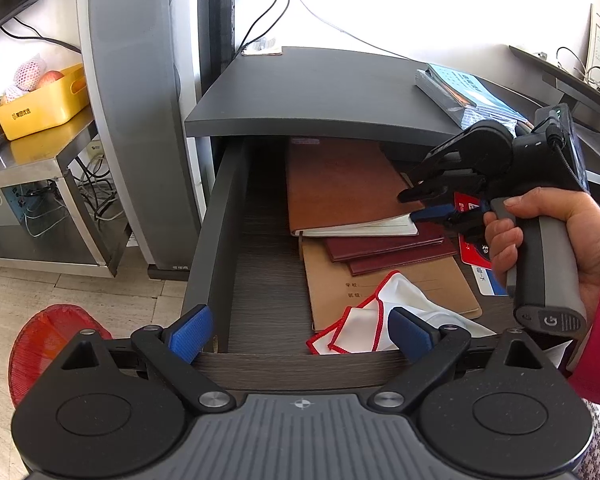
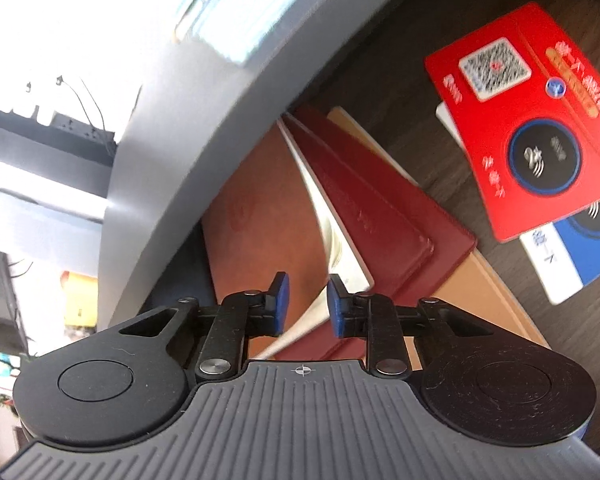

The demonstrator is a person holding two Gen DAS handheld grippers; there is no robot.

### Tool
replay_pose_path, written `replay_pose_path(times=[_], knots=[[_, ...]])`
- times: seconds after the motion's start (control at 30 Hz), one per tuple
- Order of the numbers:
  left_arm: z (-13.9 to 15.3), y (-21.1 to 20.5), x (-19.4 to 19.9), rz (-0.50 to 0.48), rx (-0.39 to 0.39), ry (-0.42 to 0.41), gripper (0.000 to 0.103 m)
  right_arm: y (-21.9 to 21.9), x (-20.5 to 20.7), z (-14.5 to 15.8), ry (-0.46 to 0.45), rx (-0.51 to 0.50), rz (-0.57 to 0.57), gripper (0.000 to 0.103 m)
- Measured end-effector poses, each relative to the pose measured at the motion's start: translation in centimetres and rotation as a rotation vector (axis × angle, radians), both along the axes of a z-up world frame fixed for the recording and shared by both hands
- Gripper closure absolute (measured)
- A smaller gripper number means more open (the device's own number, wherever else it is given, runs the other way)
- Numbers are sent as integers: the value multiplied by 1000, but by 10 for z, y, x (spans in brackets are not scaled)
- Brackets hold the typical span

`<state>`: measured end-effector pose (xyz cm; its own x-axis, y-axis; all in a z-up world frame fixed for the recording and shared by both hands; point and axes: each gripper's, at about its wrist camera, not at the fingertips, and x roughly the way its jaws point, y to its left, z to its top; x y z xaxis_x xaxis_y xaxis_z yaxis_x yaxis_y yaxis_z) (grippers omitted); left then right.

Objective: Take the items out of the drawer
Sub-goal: 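Lower the right tool onto the brown notebook edge and close fingers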

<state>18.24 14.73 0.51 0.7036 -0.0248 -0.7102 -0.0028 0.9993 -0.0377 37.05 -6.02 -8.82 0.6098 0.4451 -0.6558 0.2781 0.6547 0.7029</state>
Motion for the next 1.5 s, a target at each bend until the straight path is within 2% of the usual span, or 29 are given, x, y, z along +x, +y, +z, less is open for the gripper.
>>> replay_pose_path(times=[0.1, 0.33, 0.73, 0.9, 1.1, 1.2, 1.33, 1.5], knots=[[0, 0, 1, 0, 0, 0, 8, -11, 5, 8, -22, -37, -25, 79], [0, -1, 2, 1, 4, 3, 8, -21, 12, 9, 50, -72, 41, 77], [-1, -1, 2, 2, 6, 3, 8, 7, 11, 4, 184, -35, 209, 49], [-1, -2, 2, 2, 7, 2, 8, 10, 14, 1, 197, -36, 189, 49], [-2, -2, 2, 2, 7, 0, 8, -5, 8, 3, 178, -8, 126, 48], [-2, -2, 2, 1, 6, -1, 8, -7, 9, 2, 169, 14, 117, 51], [-2, -1, 2, -1, 5, 0, 8, 2, 13, 0, 149, 53, 141, 55], [-2, -1, 3, -1, 3, 7, 8, 26, 20, -4, 156, 93, 218, 55]])
